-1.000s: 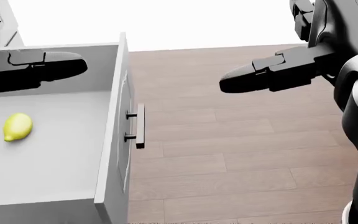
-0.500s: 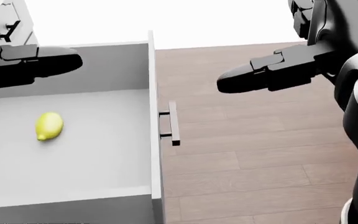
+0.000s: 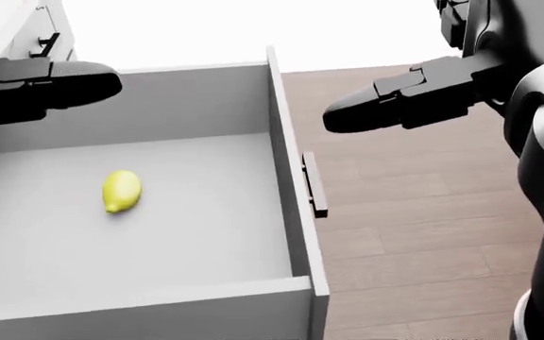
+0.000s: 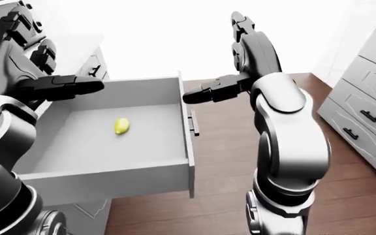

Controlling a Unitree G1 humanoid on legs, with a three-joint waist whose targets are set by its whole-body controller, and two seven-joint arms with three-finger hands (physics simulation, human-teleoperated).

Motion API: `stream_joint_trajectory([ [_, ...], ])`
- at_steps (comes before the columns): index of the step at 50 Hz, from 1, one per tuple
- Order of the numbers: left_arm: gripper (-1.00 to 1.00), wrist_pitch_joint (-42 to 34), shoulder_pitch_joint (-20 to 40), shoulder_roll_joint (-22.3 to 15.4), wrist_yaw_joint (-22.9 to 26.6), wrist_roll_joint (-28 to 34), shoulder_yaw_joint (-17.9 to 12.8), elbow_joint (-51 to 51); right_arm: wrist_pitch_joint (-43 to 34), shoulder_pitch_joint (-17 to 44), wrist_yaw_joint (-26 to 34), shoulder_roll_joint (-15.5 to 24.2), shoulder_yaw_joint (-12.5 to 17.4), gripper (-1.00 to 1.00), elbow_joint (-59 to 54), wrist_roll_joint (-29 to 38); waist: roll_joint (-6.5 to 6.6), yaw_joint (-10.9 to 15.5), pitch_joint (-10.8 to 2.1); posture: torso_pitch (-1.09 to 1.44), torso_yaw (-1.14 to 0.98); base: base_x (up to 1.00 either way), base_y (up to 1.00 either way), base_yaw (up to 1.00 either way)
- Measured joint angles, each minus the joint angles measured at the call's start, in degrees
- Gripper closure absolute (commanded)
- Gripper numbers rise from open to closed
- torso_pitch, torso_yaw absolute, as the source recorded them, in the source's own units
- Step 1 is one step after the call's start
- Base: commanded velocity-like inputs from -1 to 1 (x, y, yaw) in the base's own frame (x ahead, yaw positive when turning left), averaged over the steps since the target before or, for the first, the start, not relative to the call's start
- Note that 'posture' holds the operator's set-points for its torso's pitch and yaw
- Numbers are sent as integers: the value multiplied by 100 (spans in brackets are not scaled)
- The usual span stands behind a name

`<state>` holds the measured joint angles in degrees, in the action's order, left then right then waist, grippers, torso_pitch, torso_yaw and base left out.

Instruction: Close the right drawer.

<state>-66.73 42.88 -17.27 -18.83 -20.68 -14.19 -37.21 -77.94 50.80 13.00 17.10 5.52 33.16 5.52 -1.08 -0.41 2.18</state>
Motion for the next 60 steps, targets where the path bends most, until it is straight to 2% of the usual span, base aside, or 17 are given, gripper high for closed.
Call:
stream_joint_trajectory([
  [2,-100,-2,13,-1,-13,-18,-5,-35,-12,13,4,10,-1,-100,25,16,-178,3,-26,0,0,0,24,0],
  [4,-100,-25,-43,53,-16,-55,51,-58,-58,-49,1,28,33,-100,40,48,-57,-56,25,0,0,0,24,0],
  [6,-100,-104,-37,57,-4,-118,98,-1,-166,-60,-2,42,43,-100,-19,85,-110,-37,-4,0,0,0,23,0],
  [8,-100,-151,11,33,-8,-154,76,19,-207,19,3,49,29,-100,-65,104,-69,-4,-35,0,0,0,24,0],
  [12,-100,-89,53,-2,-45,-162,18,-66,-104,49,23,40,24,-100,1,116,220,-2,23,0,0,0,24,0],
  [15,-100,-88,77,-38,-70,-186,-11,-78,-99,69,31,18,17,-100,-11,135,551,-24,-15,0,0,0,24,0],
  [19,-100,-168,-17,-49,-151,-154,-93,-5,-173,-18,108,-44,-123,-100,-4,62,434,32,47,0,0,0,23,0],
  [26,-100,-108,53,-62,-155,-210,-25,-67,-120,64,96,-5,-21,-100,96,125,44,-10,11,0,0,0,24,0],
  [28,-100,-111,68,-70,-159,-222,-45,-72,-128,76,95,-1,-26,-100,104,135,-127,-3,-1,0,0,0,24,0],
  [31,-100,-139,17,-10,-157,-266,22,-88,-177,2,88,26,18,-100,82,167,-61,-66,39,0,0,0,24,0],
  [33,-100,-190,10,-8,-139,-314,73,-41,-256,-16,75,26,29,-100,18,197,-102,-38,-8,0,0,0,24,0],
  [35,-100,-211,49,-28,-140,-334,48,-40,-272,49,77,26,13,-100,7,203,-32,-1,-24,0,0,0,24,0],
  [39,-100,-164,116,-70,-166,-347,-26,-128,-216,116,98,43,23,-100,107,198,290,-13,37,0,0,0,24,0],
  [41,-100,-158,134,-92,-181,-357,-48,-131,-209,156,98,44,17,-100,80,205,562,-22,-6,0,0,0,24,0],
  [45,-100,-248,73,-129,-258,-336,-157,-53,-286,129,158,-22,-144,-100,29,135,478,60,36,0,0,0,24,0],
  [55,-100,-227,218,-153,-310,-460,-104,-180,-236,258,162,33,-5,-100,168,189,-132,89,60,0,0,0,17,0],
  [60,-100,-319,149,-136,-341,-539,-76,-109,-412,270,170,70,83,-100,184,178,70,110,157,0,0,0,0,0],
])
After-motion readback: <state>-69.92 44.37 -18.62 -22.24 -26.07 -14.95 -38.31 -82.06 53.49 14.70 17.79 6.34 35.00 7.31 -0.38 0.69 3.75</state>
